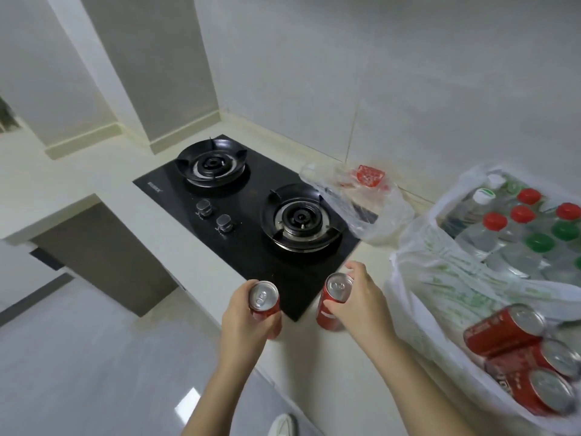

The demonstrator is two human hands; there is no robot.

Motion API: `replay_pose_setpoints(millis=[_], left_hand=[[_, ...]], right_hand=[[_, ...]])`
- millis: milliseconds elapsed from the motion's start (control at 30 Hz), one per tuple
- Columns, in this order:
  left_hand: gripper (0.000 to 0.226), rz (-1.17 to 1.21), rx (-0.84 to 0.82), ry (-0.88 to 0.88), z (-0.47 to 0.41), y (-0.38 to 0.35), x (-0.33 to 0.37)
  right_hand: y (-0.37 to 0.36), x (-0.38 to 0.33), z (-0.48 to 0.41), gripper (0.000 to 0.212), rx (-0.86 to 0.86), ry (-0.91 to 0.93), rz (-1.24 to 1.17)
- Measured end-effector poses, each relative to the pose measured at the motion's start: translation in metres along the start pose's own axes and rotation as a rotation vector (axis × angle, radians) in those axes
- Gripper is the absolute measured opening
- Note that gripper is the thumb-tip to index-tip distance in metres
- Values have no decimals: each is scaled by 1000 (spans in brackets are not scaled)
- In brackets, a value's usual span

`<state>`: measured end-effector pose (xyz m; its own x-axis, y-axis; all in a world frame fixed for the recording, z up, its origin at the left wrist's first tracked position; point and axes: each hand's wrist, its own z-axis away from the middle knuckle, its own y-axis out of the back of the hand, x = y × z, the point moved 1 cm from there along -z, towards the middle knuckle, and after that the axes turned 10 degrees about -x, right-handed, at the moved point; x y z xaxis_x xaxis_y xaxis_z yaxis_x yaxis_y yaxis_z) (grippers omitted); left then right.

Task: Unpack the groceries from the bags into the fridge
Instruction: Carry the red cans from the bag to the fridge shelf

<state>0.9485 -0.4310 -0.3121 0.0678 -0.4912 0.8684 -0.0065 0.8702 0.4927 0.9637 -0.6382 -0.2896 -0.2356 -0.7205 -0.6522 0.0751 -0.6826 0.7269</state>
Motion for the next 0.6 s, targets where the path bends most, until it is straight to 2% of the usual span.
replay_pose_setpoints(millis=[233,467,600], left_hand=[[60,2,9,38,-4,-6,-17],[63,34,-8,-26,-7,-9,-29],[72,93,-18,-23,-6,-13,-39]], right_hand=[[-9,5,0,73,-10,8,8],[-15,8,0,74,9,74,5],[-18,17,0,93,4,104,-111]])
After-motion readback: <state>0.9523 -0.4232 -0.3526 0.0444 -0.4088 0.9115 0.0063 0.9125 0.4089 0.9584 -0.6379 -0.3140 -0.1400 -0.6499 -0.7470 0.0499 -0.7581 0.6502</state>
